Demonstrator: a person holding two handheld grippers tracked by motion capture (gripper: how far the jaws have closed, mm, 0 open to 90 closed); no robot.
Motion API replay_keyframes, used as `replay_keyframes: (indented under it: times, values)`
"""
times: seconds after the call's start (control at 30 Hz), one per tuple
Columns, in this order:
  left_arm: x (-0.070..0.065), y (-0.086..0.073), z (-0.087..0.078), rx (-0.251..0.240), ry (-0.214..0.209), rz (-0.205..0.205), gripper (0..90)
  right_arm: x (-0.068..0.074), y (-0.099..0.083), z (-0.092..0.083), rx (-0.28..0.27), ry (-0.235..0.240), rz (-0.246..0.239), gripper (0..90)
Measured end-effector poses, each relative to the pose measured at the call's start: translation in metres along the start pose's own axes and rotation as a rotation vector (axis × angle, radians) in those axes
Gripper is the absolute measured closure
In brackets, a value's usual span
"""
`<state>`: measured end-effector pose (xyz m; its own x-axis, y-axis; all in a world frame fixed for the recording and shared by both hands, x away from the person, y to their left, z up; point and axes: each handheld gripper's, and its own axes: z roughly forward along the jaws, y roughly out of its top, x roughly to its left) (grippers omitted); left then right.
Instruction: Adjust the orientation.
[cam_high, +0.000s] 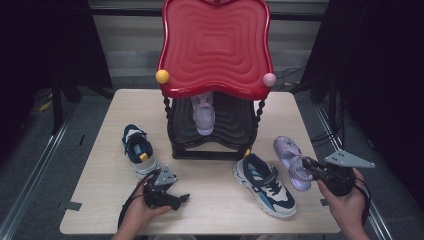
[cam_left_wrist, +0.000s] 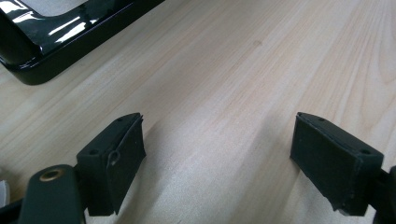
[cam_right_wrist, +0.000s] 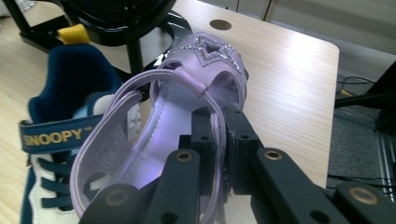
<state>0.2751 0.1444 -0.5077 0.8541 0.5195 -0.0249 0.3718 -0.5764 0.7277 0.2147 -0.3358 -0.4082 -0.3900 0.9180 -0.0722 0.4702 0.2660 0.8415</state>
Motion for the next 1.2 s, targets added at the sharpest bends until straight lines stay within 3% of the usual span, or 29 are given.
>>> replay_keyframes:
  times: [1.2]
  values:
    - [0.0,0.0,0.0,0.002,0.003,0.001,16.7,0.035,0.012,-0.013,-0.148,0.086,-0.065,83.5]
